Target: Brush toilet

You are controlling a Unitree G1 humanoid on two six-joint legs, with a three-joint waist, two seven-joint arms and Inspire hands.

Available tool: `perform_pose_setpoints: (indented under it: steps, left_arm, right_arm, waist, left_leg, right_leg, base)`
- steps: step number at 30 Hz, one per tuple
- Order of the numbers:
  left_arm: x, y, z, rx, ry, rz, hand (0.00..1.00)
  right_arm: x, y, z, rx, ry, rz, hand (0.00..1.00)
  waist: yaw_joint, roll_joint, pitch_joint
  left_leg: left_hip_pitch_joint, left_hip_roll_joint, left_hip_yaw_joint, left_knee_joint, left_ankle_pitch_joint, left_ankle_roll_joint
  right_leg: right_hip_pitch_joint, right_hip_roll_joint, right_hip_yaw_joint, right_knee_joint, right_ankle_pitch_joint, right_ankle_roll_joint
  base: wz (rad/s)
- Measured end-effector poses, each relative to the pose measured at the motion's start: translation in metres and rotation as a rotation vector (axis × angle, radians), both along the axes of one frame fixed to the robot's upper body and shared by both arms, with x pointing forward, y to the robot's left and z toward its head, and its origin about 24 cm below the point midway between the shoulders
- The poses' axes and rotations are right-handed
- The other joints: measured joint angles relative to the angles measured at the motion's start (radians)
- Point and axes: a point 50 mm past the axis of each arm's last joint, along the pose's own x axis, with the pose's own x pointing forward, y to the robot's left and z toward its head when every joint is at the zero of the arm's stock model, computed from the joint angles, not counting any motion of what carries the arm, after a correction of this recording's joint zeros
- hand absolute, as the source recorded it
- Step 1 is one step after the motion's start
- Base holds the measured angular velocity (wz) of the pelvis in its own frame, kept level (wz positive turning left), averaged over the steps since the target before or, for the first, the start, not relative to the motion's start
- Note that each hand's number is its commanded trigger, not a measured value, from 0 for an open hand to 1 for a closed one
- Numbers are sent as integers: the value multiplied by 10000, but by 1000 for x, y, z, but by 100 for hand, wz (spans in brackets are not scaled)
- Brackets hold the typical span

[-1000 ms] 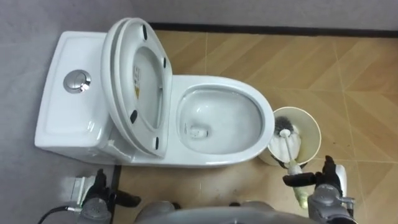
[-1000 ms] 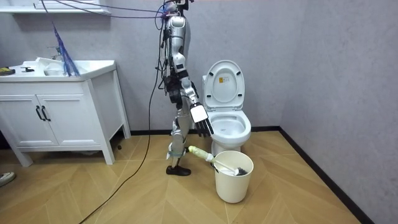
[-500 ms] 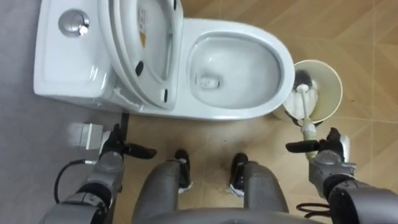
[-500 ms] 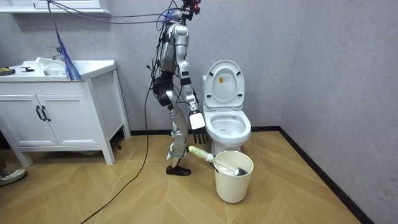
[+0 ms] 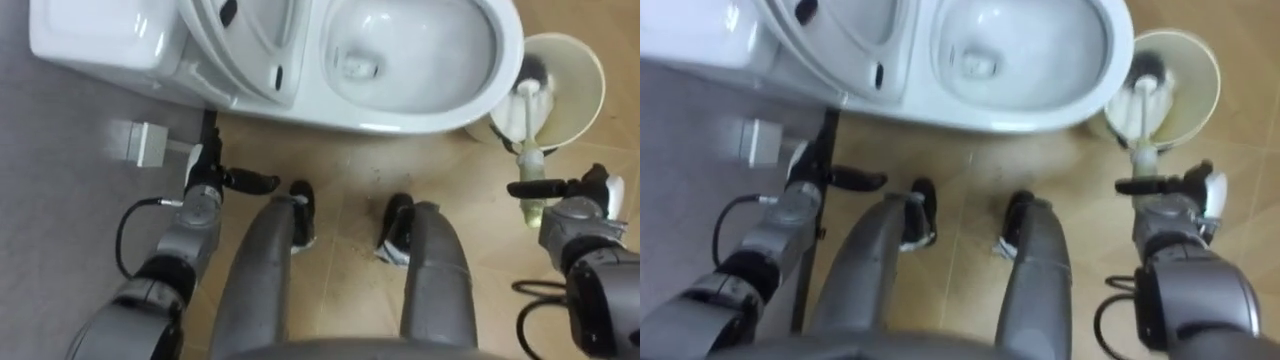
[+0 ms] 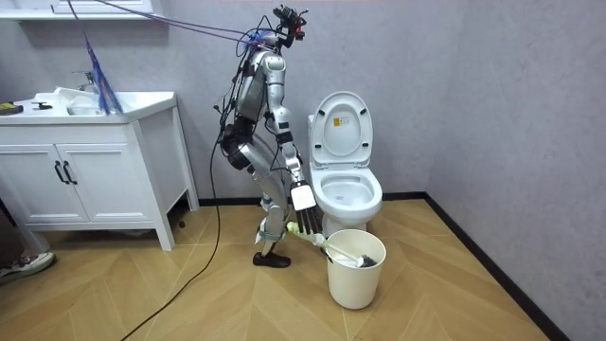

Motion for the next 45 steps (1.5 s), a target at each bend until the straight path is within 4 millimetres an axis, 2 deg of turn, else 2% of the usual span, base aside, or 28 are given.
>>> perform_pose_setpoints:
  steps: [3,8,12,19,28,29,30,31,36,45]
  left_arm:
    - [2,-2,2,3,-70,-151,0]
    - [3,-6,4,185,-100,-553,0]
    - [6,-11,9,133,-401,-808,0]
    - [10,-12,16,86,-747,-880,0]
    - [11,-17,21,-4,-1062,-1096,0]
    - [13,-18,23,-33,-1190,-1139,0]
    - [13,-19,25,-51,-1259,-1163,0]
    - [14,-20,26,-71,-1322,-1213,0]
    - [16,-22,30,-263,-1504,-1182,0]
    - [8,-25,24,-495,-1282,-1157,0]
  right_arm:
    - [-1,-5,2,-282,230,67,0]
    - [0,-4,2,-362,373,208,0]
    - [1,-4,3,-376,368,287,0]
    - [0,-2,0,-287,534,670,0]
    - [-3,-5,0,-345,834,1046,0]
    - [-1,-6,2,-353,729,1074,15]
    - [0,-7,2,-373,706,1080,53]
    - [0,-8,3,-428,682,1101,100]
    - [-1,-15,8,-729,689,1098,100]
    - [-5,-21,9,-1160,731,863,100]
  waist:
    - [-14,-2,2]
    - [11,0,4]
    - [39,15,14]
    - [74,23,18]
    - [362,124,12]
    - [382,171,12]
    - [397,188,22]
    - [434,220,32]
    - [558,284,25]
    - [566,351,19]
  left_leg:
    - [-290,-63,2,179,-2,-7]
    - [-731,-29,-5,468,-71,-73]
    - [-1314,-44,5,1037,-283,-95]
    - [-1704,-104,57,1353,-406,-156]
    - [-2028,-75,-11,1740,-613,-213]
    - [-2166,-88,-35,1841,-636,-202]
    - [-2232,-91,-42,1925,-668,-198]
    - [-2349,-94,-57,2142,-765,-193]
    - [-2656,-95,-76,2949,-1141,-197]
    - [-2694,-52,3,3164,-1242,-182]
  right_leg:
    - [-342,-132,11,355,-128,-40]
    - [-811,-126,43,682,-231,-125]
    - [-1417,-281,58,1322,-478,-225]
    - [-1933,-343,243,1835,-740,-240]
    - [-2199,-479,94,2218,-981,-398]
    - [-2303,-489,91,2316,-1019,-382]
    - [-2367,-490,105,2393,-1049,-373]
    - [-2463,-494,145,2585,-1144,-350]
    - [-2723,-605,223,3323,-1519,-365]
    - [-2817,-586,341,3562,-1613,-345]
  base:
    - [11]
    - [1]
    - [3]
    - [5]
    - [1]
    - [7]
    - [7]
    - [0]
    - [2]
    - [0]
